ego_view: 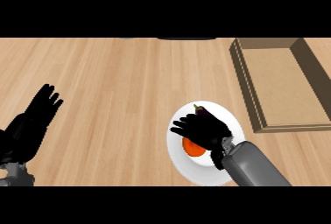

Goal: Pick the squash from the plate and place it in the cardboard box

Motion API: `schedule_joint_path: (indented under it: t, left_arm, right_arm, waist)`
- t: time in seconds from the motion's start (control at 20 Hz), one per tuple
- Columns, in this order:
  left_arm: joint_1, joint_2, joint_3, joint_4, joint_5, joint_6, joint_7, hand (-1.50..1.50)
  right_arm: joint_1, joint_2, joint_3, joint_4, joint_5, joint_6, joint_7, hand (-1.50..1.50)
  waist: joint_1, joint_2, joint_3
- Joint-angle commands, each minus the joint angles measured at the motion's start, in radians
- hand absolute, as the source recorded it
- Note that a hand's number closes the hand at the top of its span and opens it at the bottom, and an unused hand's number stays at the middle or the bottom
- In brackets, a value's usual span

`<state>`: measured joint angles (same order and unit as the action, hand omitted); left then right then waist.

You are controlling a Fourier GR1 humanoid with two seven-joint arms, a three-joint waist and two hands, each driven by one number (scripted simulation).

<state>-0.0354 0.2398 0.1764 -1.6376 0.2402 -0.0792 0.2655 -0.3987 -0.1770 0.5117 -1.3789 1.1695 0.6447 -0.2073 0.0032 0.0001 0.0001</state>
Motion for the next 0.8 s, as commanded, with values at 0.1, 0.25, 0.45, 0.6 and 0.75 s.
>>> schedule_joint_path:
  t: [0.1, 0.25, 0.45, 0.6, 0.75]
  left_arm:
    - [0.014, 0.028, 0.055, -0.006, 0.029, -0.044, 0.023, 0.0]
    - [-0.009, 0.001, 0.037, -0.016, 0.019, -0.036, 0.031, 0.0]
    - [0.029, -0.046, -0.002, -0.055, -0.041, 0.005, 0.029, 0.0]
    - [0.007, -0.011, 0.043, -0.031, -0.001, -0.034, 0.028, 0.0]
    - [0.014, -0.037, 0.018, -0.049, -0.021, -0.023, 0.029, 0.0]
  right_arm:
    - [0.048, 0.008, -0.005, 0.005, 0.057, -0.029, -0.031, -1.5]
    - [0.002, 0.024, -0.055, 0.042, 0.066, -0.013, -0.056, -1.5]
    - [-0.019, 0.038, -0.051, 0.125, 0.116, -0.055, -0.084, -1.5]
    - [0.043, 0.07, -0.033, 0.097, 0.102, -0.137, -0.115, 1.5]
    - [0.019, 0.117, -0.022, 0.142, 0.134, -0.178, -0.116, 1.5]
  waist:
    - [0.0, -0.001, 0.0]
    - [-0.001, 0.0, 0.0]
    - [0.001, 0.0, 0.0]
    - [-0.001, 0.0, 0.0]
    - [0.0, 0.0, 0.0]
